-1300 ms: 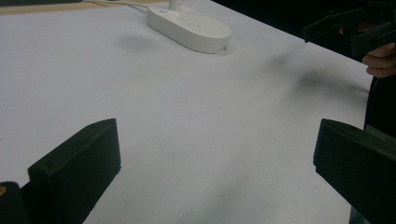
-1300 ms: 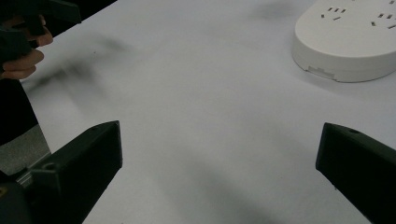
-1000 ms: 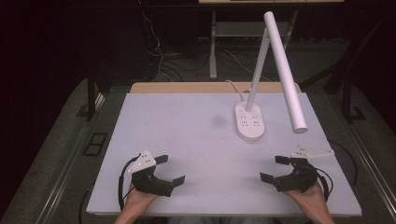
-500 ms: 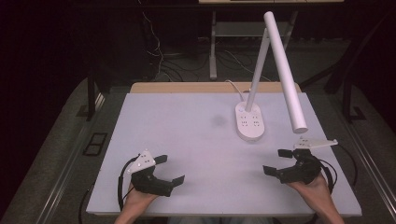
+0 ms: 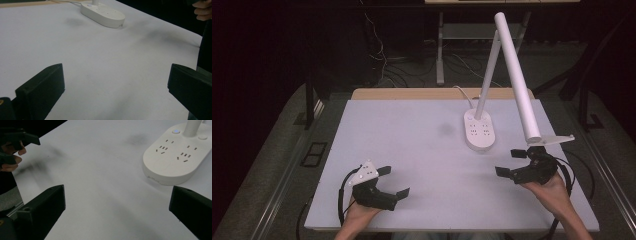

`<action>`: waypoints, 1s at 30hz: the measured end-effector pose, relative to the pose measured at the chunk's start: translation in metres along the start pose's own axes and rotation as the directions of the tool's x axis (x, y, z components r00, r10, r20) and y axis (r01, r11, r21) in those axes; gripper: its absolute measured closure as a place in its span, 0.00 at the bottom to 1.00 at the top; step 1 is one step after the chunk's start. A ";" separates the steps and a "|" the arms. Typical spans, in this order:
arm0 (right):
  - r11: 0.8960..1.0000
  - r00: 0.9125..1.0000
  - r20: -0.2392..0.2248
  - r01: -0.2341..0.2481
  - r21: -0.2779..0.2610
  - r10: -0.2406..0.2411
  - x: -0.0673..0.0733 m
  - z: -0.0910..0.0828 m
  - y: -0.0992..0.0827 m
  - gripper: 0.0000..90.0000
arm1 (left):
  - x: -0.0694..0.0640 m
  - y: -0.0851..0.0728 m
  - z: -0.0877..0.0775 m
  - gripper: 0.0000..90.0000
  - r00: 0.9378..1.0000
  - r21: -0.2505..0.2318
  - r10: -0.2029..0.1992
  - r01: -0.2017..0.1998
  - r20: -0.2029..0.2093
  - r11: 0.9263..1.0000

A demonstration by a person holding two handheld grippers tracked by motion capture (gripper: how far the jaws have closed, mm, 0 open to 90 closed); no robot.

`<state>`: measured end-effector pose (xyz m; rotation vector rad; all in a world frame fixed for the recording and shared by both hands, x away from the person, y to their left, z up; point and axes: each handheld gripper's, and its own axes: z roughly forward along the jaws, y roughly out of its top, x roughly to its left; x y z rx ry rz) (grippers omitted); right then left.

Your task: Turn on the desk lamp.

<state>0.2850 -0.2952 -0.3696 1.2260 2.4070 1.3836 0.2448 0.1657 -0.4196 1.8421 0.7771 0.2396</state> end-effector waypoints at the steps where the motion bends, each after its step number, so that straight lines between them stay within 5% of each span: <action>1: 1.000 1.000 -0.001 -0.002 0.002 0.002 0.000 0.000 0.002 0.00 | 0.000 0.000 0.000 0.00 1.000 0.001 0.001 -0.001 0.000 1.000; 30: 0.998 0.998 0.033 0.044 0.053 -0.046 -0.023 0.018 0.052 0.00 | 0.000 0.000 0.000 0.00 1.000 0.002 0.004 -0.004 -0.004 1.000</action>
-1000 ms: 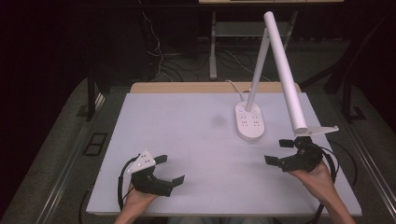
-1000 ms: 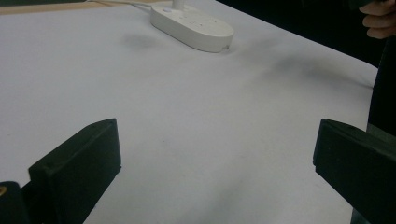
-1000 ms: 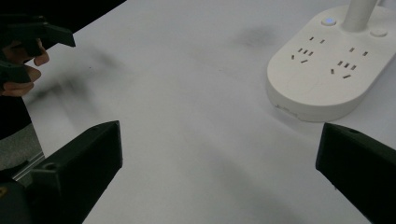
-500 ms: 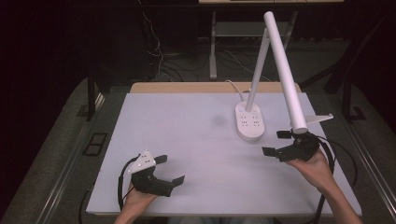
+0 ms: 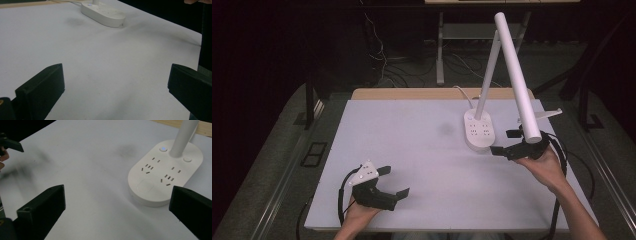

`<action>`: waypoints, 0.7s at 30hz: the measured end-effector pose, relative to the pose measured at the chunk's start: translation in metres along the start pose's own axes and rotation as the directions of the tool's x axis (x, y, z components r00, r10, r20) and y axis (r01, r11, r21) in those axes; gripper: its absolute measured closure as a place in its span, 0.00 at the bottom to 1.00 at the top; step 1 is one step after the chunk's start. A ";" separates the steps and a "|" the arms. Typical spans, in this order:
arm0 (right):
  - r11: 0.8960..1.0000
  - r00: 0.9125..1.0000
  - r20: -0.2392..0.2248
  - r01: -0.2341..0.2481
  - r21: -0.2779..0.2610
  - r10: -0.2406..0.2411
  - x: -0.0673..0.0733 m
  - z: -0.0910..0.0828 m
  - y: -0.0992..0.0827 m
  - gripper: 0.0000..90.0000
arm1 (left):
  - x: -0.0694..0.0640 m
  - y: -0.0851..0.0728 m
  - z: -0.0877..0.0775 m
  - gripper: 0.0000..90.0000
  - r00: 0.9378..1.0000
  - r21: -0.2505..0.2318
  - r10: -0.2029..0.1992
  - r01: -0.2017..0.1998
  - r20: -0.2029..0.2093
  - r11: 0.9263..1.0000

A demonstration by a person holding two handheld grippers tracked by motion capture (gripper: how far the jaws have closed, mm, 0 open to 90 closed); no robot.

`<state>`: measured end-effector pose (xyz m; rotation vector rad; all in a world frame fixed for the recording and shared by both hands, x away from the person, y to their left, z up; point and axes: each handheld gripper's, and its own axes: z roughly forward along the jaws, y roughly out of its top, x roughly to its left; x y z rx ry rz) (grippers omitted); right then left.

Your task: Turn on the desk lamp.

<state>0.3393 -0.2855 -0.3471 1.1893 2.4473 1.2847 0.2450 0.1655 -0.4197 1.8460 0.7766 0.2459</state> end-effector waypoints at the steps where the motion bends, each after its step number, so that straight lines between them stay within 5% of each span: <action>1: 1.000 1.000 0.000 0.000 0.000 0.000 0.000 0.000 0.000 0.00 | 0.000 0.000 0.000 0.00 1.000 0.000 0.001 -0.001 0.000 1.000; 21: 1.000 0.999 0.029 -0.018 0.021 0.018 -0.030 0.015 0.022 0.00 | 0.001 0.000 0.001 0.00 1.000 0.005 0.002 -0.002 0.003 1.000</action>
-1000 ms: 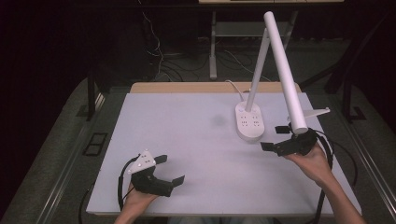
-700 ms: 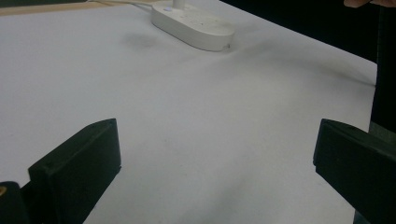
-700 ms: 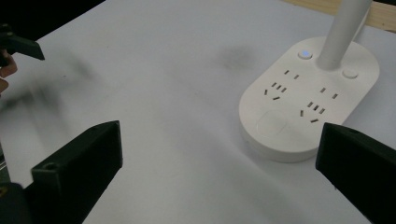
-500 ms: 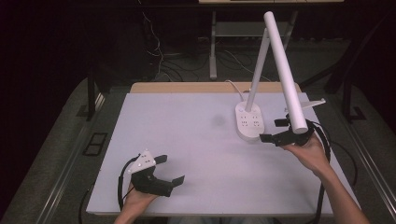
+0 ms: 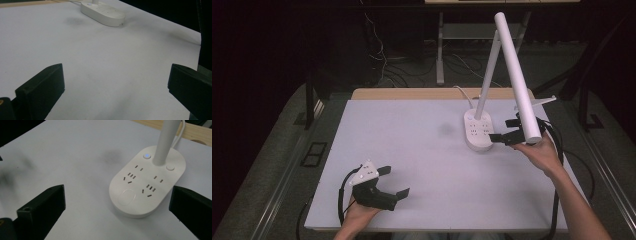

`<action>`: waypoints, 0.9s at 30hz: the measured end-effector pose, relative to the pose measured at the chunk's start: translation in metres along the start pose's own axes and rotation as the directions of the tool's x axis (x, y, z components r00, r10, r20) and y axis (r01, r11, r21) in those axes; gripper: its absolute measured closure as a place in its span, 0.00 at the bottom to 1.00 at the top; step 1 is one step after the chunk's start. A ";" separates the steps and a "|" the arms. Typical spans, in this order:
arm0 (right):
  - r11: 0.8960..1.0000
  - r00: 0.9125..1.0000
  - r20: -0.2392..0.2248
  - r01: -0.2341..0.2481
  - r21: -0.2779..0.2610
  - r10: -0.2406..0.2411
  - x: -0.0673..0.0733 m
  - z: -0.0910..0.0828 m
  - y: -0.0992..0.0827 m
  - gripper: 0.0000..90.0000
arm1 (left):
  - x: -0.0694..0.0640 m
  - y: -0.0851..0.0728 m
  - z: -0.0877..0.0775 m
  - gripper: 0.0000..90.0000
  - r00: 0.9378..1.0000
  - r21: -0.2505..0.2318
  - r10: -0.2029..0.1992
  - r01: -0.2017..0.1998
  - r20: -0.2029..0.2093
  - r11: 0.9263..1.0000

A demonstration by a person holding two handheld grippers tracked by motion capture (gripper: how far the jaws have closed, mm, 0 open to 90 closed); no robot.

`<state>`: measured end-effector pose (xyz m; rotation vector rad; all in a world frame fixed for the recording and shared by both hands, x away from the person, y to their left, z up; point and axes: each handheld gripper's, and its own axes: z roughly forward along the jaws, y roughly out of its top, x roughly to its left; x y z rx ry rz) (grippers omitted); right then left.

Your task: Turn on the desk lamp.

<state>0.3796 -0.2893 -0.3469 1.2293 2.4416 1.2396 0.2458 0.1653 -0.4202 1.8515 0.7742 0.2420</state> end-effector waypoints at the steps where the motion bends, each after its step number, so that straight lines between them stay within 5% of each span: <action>1: 1.000 1.000 0.002 0.003 -0.002 -0.003 -0.001 0.001 0.001 0.00 | 0.000 0.000 0.000 0.00 1.000 0.004 -0.001 0.001 0.000 1.000; 22: 0.999 0.999 0.015 -0.036 0.013 0.036 -0.036 0.023 0.017 0.00 | 0.001 0.000 -0.001 0.00 1.000 -0.001 0.006 -0.006 0.001 1.000; 27: 1.000 0.999 0.033 -0.021 0.008 0.021 -0.045 0.026 0.019 0.17 | 0.001 0.000 0.000 0.00 1.000 0.003 0.006 -0.006 0.003 1.000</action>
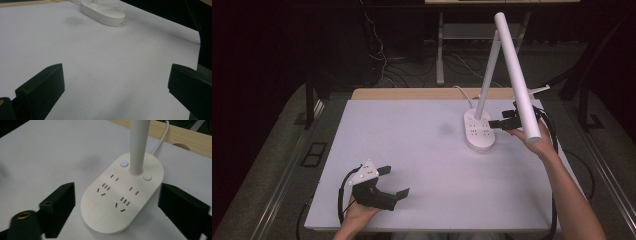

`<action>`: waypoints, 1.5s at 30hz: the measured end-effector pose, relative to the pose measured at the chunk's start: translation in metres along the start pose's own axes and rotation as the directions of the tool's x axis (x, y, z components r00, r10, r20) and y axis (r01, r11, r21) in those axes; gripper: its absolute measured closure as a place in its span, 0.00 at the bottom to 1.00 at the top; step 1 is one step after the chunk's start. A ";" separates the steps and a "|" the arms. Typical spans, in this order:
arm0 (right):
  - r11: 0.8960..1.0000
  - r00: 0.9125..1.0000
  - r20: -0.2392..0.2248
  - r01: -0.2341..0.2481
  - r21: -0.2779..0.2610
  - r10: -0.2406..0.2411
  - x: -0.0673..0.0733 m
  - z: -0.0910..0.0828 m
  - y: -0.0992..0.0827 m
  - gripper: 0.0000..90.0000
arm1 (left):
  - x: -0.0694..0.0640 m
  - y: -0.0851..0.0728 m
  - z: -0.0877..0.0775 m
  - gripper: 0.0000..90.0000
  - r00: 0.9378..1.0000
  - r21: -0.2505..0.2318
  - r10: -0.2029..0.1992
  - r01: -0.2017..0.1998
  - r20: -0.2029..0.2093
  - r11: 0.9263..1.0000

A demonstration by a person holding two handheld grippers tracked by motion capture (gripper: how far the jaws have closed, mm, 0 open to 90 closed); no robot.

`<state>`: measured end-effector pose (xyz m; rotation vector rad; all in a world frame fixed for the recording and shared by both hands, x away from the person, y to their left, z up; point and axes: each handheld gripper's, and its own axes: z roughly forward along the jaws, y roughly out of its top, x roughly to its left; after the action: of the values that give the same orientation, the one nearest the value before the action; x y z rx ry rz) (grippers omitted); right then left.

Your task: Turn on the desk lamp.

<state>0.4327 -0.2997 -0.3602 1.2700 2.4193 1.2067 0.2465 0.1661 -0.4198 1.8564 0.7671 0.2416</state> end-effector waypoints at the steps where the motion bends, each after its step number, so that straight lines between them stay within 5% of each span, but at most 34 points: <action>1: 1.000 1.000 0.000 0.000 0.000 0.000 0.000 0.000 0.000 0.17 | 0.000 0.000 0.000 0.00 1.000 0.000 0.000 0.000 0.000 1.000; 10: 1.000 0.999 0.023 -0.027 0.013 0.027 -0.017 0.009 0.005 0.42 | 0.000 0.000 0.000 0.00 1.000 0.002 -0.002 0.002 0.001 1.000; 22: 0.996 0.996 -0.001 -0.091 -0.002 0.091 -0.040 0.019 0.010 0.62 | 0.000 0.000 0.001 0.00 1.000 0.008 0.000 0.000 0.009 1.000; 45: 0.981 0.981 0.007 -0.192 -0.039 0.192 -0.060 0.047 0.015 0.98 | 0.001 0.000 -0.004 0.00 1.000 -0.011 -0.004 0.004 -0.005 1.000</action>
<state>0.5014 -0.3120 -0.3936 1.5233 2.2970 1.2828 0.2454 0.1697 -0.4179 1.8450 0.7712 0.2475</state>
